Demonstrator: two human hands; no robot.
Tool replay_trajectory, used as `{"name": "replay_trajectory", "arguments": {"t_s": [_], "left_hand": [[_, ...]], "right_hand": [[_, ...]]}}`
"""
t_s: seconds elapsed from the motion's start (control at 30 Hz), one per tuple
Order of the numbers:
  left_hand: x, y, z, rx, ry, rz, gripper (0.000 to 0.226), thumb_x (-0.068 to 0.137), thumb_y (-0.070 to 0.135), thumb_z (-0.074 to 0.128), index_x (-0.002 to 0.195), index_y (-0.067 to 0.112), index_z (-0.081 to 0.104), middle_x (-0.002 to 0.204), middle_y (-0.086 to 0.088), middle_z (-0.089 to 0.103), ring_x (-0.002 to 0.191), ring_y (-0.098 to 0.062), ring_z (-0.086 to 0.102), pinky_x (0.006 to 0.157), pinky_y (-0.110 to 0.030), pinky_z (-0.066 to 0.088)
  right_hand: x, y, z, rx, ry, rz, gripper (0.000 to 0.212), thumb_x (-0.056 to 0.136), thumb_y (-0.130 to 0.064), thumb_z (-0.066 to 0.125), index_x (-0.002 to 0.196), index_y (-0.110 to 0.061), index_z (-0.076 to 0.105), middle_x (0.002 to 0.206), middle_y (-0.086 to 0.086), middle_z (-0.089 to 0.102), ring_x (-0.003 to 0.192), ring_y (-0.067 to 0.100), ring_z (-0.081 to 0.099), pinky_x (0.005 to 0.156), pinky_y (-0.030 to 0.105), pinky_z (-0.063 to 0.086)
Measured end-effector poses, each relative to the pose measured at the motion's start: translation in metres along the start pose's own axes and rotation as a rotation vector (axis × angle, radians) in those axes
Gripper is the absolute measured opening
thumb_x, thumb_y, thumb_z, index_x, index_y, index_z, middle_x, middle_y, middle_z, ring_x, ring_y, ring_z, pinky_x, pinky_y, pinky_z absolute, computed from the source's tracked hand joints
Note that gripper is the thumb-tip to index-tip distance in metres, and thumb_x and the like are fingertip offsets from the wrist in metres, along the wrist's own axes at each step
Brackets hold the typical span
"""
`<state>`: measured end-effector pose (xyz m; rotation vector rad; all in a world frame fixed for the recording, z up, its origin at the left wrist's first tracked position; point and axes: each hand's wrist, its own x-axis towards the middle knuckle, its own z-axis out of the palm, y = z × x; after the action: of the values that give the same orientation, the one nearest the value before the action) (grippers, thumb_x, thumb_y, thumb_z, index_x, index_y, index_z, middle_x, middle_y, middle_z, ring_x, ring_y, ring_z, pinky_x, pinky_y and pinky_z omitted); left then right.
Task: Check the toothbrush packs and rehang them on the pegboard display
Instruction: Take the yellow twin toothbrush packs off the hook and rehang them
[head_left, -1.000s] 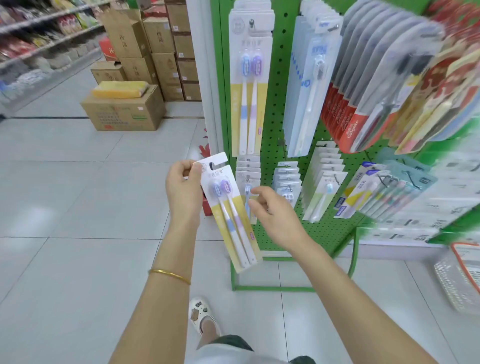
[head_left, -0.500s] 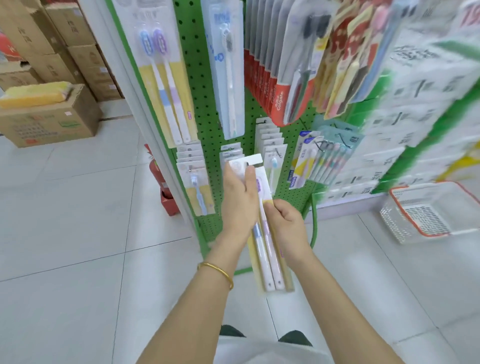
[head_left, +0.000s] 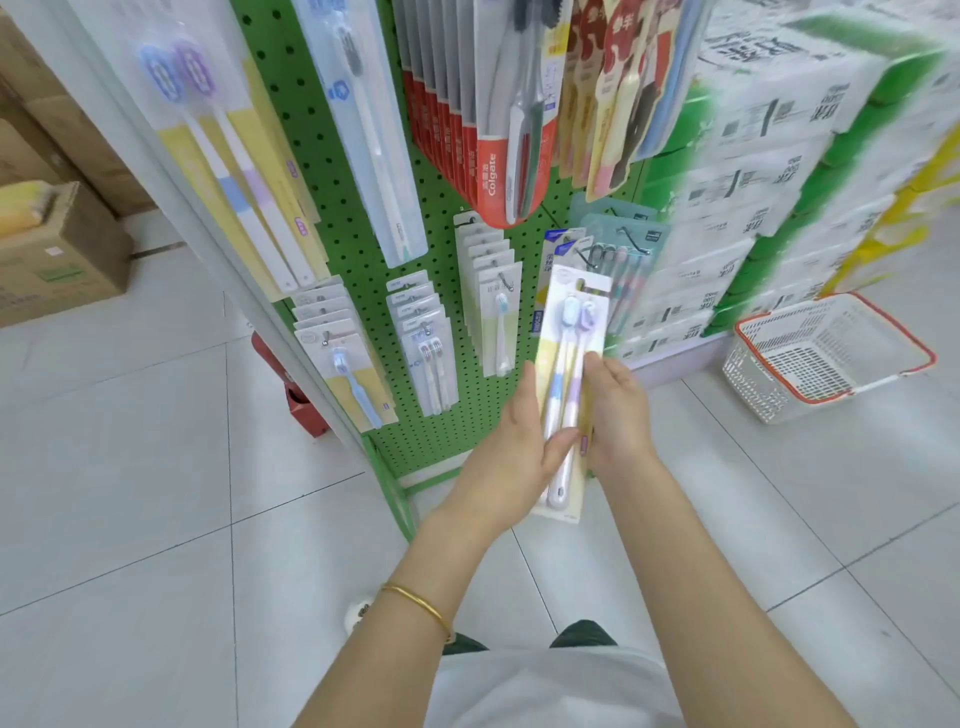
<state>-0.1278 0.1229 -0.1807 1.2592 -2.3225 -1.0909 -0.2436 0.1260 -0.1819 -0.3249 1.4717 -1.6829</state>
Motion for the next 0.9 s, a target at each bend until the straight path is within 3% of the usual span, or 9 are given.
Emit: {"name": "replay_trajectory", "arguments": {"t_s": [0.1,0.2,0.37,0.47,0.57,0.63,0.7,0.77,0.9], "left_hand": [[-0.008,0.001,-0.001,0.038,-0.037,0.074,0.077,0.093,0.039,0.056,0.151,0.024,0.009,0.151,-0.005,0.025,0.13,-0.025,0.04,0.099,-0.034,0.039],[-0.013,0.003,0.0,0.164,-0.084,0.123,0.086,0.085,0.041,0.066,0.151,0.027,0.012,0.143,-0.004,0.027,0.122,-0.025,0.044,0.094,-0.037,0.042],[-0.013,0.004,-0.005,0.342,-0.077,0.107,0.099,0.077,0.049,0.072,0.152,0.026,0.01,0.148,-0.003,0.025,0.133,-0.023,0.031,0.105,-0.037,0.034],[-0.011,0.004,-0.006,0.419,-0.077,0.088,0.099,0.077,0.037,0.072,0.152,0.024,0.008,0.146,-0.004,0.029,0.13,-0.026,0.036,0.102,-0.037,0.037],[-0.011,0.003,-0.013,0.179,-0.159,-0.018,0.084,0.084,0.015,0.057,0.151,0.022,0.008,0.134,-0.006,0.042,0.112,-0.024,0.05,0.087,-0.031,0.043],[-0.011,0.002,-0.019,-0.132,-0.212,-0.099,0.071,0.088,0.008,0.049,0.149,0.023,0.015,0.124,0.0,0.048,0.105,-0.016,0.056,0.089,-0.032,0.046],[-0.012,-0.001,-0.024,-0.349,-0.208,-0.146,0.062,0.089,0.001,0.048,0.144,0.018,0.025,0.128,0.002,0.05,0.111,-0.014,0.06,0.098,-0.04,0.048],[-0.012,-0.003,-0.027,-0.462,-0.195,-0.163,0.055,0.088,-0.008,0.048,0.137,0.011,0.033,0.126,-0.004,0.053,0.109,-0.017,0.063,0.097,-0.044,0.05],[-0.014,-0.008,-0.033,-0.624,-0.178,-0.17,0.048,0.086,-0.015,0.05,0.128,0.007,0.041,0.114,-0.016,0.062,0.09,-0.023,0.07,0.082,-0.039,0.058]], "right_hand": [[0.01,-0.006,-0.005,0.098,0.117,0.025,0.025,0.098,-0.016,0.049,0.074,-0.016,0.058,0.055,-0.005,0.061,0.052,0.01,0.057,0.055,0.023,0.047],[0.017,-0.007,-0.008,0.199,0.19,0.055,0.02,0.099,-0.017,0.047,0.081,-0.016,0.056,0.072,0.001,0.061,0.062,0.012,0.058,0.059,0.024,0.051],[0.012,-0.003,-0.005,0.243,0.191,0.061,0.02,0.1,-0.02,0.045,0.081,-0.018,0.054,0.073,0.0,0.059,0.059,0.01,0.058,0.06,0.025,0.05],[0.009,-0.001,0.0,0.284,0.133,0.123,0.019,0.1,-0.026,0.044,0.09,-0.016,0.057,0.078,0.003,0.06,0.066,0.016,0.06,0.065,0.03,0.052],[0.009,-0.002,-0.002,0.26,-0.025,0.202,0.035,0.097,-0.044,0.044,0.103,-0.013,0.06,0.082,0.004,0.061,0.068,0.016,0.059,0.06,0.026,0.051],[0.009,-0.002,-0.003,0.226,-0.118,0.225,0.042,0.096,-0.05,0.041,0.1,-0.012,0.059,0.089,0.006,0.062,0.078,0.02,0.06,0.065,0.03,0.051],[0.007,-0.001,-0.001,0.204,-0.151,0.171,0.025,0.099,-0.033,0.045,0.099,-0.01,0.053,0.091,0.009,0.062,0.081,0.023,0.06,0.065,0.033,0.052],[0.006,-0.003,0.004,0.147,-0.116,0.088,0.004,0.097,-0.011,0.049,0.099,-0.011,0.045,0.087,0.01,0.062,0.074,0.02,0.061,0.062,0.032,0.053],[0.002,-0.007,0.007,0.051,-0.17,0.036,0.013,0.094,-0.003,0.052,0.106,-0.009,0.051,0.089,0.009,0.068,0.075,0.019,0.066,0.071,0.035,0.057]]}}
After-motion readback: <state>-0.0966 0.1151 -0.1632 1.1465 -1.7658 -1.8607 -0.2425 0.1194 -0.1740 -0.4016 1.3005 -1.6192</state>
